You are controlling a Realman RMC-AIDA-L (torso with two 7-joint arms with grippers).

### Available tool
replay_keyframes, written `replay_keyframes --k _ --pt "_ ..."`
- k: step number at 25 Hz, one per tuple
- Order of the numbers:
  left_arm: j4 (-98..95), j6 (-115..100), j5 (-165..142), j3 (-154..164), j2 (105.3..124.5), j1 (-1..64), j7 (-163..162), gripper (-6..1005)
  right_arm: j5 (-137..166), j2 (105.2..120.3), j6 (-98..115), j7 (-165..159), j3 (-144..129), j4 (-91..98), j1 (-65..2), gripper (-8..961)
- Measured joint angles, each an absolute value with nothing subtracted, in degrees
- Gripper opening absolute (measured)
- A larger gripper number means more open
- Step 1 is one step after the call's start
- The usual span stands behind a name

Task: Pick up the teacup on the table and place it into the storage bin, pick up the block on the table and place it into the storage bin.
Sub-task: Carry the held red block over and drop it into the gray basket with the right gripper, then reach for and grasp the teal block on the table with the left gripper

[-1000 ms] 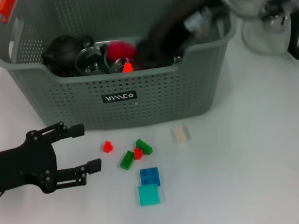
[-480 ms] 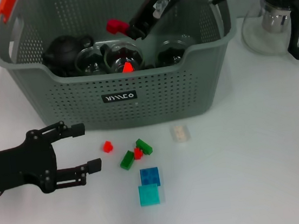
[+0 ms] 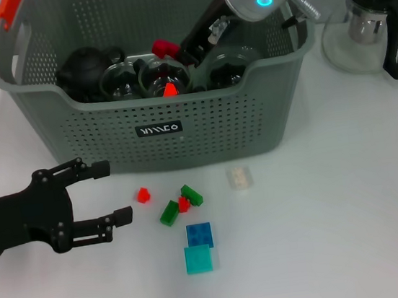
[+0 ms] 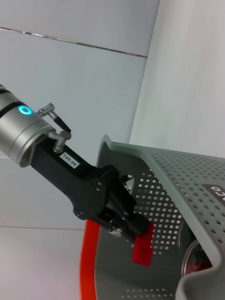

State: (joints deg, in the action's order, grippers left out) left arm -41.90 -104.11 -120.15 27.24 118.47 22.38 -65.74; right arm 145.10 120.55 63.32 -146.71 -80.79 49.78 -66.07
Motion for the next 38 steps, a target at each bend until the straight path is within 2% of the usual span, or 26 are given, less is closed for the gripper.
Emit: replay_keyframes --k 13,18,24,27,32,38 --pt "-41.9 -104.1 -120.1 27.2 118.39 22.2 -65.7 872 145.1 120.33 63.0 -147.3 -80.3 52.3 -66.1 273" --pt "-41.9 -104.4 -120.1 27.2 118.46 22.0 -65.7 872 145.1 120.25 64.3 -147.3 -80.2 57.9 -64.6 384" --pt "-41.9 -104.4 -120.1 27.2 118.48 21.8 -65.7 872 140.6 120.32 71.3 -146.4 -80.3 77.4 -56.2 517" --pt "-41.9 -104.4 -120.1 27.2 118.54 21.8 -65.7 872 135.5 120.22 75.9 -144.5 -80.0 85.8 -51.5 758" --pt "-41.9 -104.4 -120.1 27.2 118.56 21.8 -65.7 872 128.2 120.13 85.9 -139.8 -78.0 93.5 -45.5 936" --pt "-41.9 -104.4 -120.2 27.2 118.49 21.8 -65.7 872 127.5 120.15 100.4 -138.9 -75.9 93.7 -43.5 927"
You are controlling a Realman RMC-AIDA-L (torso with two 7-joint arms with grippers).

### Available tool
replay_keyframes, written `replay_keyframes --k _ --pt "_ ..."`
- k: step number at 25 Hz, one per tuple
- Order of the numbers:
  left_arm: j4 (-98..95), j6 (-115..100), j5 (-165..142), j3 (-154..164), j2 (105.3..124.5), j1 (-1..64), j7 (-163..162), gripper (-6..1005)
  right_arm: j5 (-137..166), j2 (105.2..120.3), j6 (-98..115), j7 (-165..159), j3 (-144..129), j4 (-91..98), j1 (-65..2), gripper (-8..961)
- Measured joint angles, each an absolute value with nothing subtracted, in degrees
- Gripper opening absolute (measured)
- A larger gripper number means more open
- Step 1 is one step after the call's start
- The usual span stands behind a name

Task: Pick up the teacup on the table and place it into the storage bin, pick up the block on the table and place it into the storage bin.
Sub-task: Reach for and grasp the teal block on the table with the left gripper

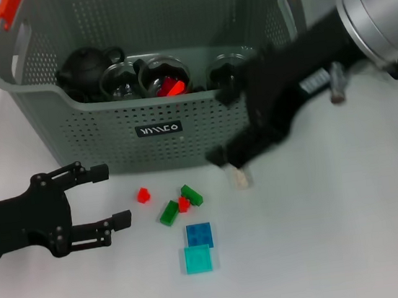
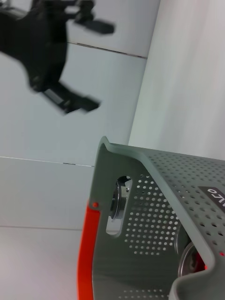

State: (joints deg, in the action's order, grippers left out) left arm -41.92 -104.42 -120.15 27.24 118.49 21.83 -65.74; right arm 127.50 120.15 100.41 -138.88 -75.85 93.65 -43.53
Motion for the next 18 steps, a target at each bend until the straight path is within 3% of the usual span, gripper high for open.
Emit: replay_keyframes --k 18 --pt "-41.9 -103.6 -123.3 28.4 118.33 22.8 -64.5 873 129.0 120.15 101.1 -136.1 -76.3 80.9 -38.4 928"
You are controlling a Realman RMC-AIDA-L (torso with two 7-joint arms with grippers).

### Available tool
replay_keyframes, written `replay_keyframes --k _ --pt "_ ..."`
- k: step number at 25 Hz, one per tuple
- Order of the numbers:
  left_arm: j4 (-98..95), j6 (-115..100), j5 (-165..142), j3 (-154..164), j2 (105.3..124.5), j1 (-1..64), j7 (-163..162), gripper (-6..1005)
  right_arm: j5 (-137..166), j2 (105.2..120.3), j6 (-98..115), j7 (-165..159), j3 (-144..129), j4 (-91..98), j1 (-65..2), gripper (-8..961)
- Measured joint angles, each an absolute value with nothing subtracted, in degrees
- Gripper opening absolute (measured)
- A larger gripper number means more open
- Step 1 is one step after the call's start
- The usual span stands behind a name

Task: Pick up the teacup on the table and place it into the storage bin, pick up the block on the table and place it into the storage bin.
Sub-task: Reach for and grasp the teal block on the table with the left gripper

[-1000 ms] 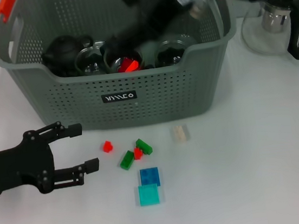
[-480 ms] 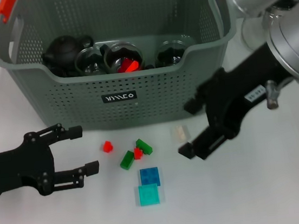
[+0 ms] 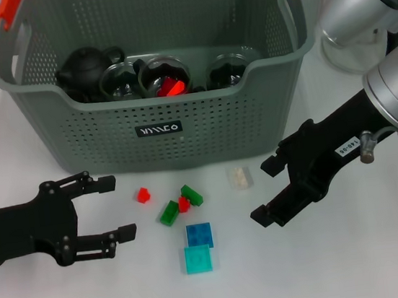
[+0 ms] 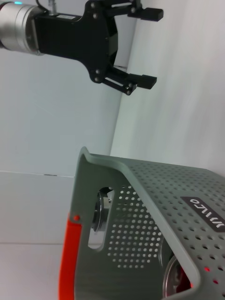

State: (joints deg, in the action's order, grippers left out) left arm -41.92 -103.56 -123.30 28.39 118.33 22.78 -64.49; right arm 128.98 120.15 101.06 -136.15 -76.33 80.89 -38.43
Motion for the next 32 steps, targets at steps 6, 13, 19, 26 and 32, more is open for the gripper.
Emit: replay_keyframes --k 6,13,19,26,32 --pt "-43.0 -101.6 -125.9 29.9 118.23 24.3 -62.9 873 129.0 120.15 102.1 -136.0 -74.6 80.5 -38.7 927" --pt "-44.6 -94.6 -129.8 32.9 118.1 27.2 -63.0 872 130.2 120.05 103.3 -137.2 -74.1 80.4 -38.7 928" --pt "-45.7 -88.3 -130.8 39.5 118.54 28.4 -63.2 872 130.0 120.22 102.1 -138.4 -74.0 80.4 -39.0 928" --pt "-46.1 -88.1 -131.8 43.0 118.96 29.1 -63.5 872 129.8 120.32 100.4 -139.5 -74.0 79.7 -39.3 928" --pt "-48.5 -90.4 -132.2 46.7 119.76 28.9 -65.5 872 129.7 120.26 99.7 -139.5 -73.7 77.7 -40.0 928"
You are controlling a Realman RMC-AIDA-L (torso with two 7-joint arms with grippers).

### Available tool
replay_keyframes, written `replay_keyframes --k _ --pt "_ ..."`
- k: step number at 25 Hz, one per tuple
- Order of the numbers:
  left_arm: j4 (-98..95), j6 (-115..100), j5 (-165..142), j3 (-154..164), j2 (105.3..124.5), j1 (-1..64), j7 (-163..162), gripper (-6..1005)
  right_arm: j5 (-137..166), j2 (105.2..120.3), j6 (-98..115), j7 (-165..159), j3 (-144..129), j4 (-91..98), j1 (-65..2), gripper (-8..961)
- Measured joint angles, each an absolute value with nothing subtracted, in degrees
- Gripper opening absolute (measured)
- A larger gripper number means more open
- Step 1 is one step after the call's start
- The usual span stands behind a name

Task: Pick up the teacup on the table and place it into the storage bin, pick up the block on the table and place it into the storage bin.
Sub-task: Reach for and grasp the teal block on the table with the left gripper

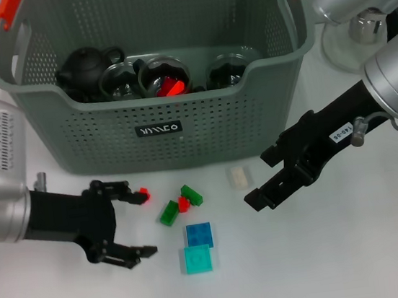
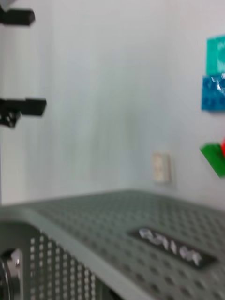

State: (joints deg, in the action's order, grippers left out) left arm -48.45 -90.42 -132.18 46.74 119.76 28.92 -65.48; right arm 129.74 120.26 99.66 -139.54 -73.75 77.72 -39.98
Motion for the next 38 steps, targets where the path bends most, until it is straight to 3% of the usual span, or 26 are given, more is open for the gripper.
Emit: replay_keyframes --k 13,38 --pt "-61.5 -97.4 -133.6 56.3 124.2 25.9 -74.6 873 129.9 120.06 97.6 -136.8 -73.3 74.4 -41.4 927" --pt "-62.9 -87.5 -136.6 70.5 124.35 27.3 -86.4 872 129.7 120.06 95.8 -134.3 -72.2 71.9 -41.5 928"
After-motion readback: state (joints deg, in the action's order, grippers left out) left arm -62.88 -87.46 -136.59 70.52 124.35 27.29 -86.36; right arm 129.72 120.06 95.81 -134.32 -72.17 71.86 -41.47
